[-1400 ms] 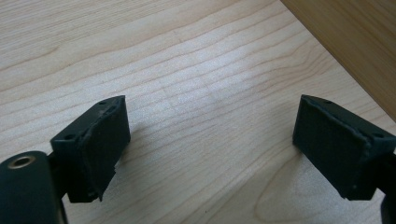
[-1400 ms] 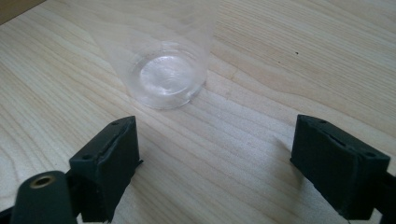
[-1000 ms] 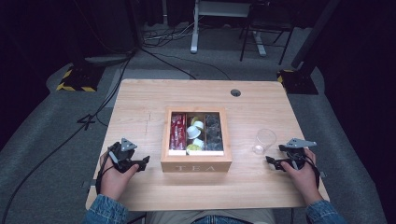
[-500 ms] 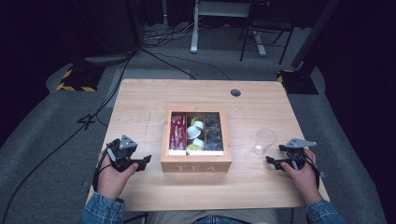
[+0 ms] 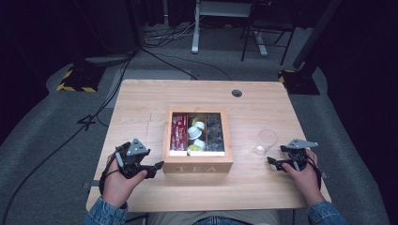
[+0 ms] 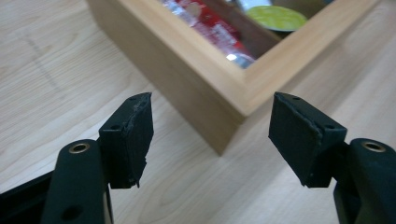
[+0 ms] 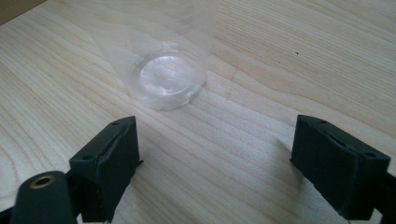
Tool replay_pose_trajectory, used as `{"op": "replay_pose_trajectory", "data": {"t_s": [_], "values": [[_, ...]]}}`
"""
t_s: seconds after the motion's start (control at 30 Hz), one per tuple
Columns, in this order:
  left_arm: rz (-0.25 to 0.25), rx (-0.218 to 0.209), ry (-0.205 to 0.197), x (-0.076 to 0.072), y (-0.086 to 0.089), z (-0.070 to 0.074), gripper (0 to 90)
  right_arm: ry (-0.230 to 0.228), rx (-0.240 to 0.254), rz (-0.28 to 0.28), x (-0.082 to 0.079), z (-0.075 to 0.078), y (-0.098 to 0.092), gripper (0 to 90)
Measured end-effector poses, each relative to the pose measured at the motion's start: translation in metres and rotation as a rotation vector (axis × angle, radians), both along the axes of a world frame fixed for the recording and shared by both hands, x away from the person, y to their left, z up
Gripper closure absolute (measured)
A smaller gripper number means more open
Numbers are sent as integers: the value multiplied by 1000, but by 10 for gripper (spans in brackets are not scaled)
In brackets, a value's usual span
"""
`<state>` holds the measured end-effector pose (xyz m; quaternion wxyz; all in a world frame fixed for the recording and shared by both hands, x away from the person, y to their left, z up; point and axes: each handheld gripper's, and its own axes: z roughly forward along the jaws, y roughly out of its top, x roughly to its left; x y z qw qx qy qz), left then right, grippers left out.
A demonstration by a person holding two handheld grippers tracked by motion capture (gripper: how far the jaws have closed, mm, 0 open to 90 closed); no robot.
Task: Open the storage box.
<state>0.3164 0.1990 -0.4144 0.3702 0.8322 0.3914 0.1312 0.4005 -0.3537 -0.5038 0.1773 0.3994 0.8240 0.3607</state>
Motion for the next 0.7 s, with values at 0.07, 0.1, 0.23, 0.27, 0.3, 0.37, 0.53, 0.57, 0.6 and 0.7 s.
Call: {"op": "replay_pose_trajectory", "data": {"t_s": [0.07, 0.1, 0.23, 0.27, 0.3, 0.37, 0.53, 0.57, 0.6, 0.7], "values": [[-26, -13, 3, -2, -5, 0, 310, 0, 1, 1, 0, 0, 0, 150], [-34, -10, 5, -2, -6, -1, 307, 0, 0, 0, 0, 0, 0, 150], [-52, 4, 19, 0, -12, -9, 303, 0, 0, 0, 0, 0, 0, 150], [-55, 4, 26, 1, -13, -11, 304, 0, 0, 0, 0, 0, 0, 150], [-58, 7, 32, 1, -14, -13, 307, 0, 0, 0, 0, 0, 0, 150], [-66, 16, 42, 2, -16, -17, 320, 0, 0, 0, 0, 0, 0, 150], [-61, 26, 51, 4, -18, -23, 401, 0, 0, 0, 0, 0, 0, 150], [-61, 26, 51, 4, -18, -23, 421, 0, 0, 0, 0, 0, 0, 150], [-64, 32, 51, 5, -17, -24, 451, 0, 0, 0, 0, 0, 0, 150], [-63, 46, 57, 6, -17, -27, 531, 0, 0, 0, 0, 0, 0, 150]]}}
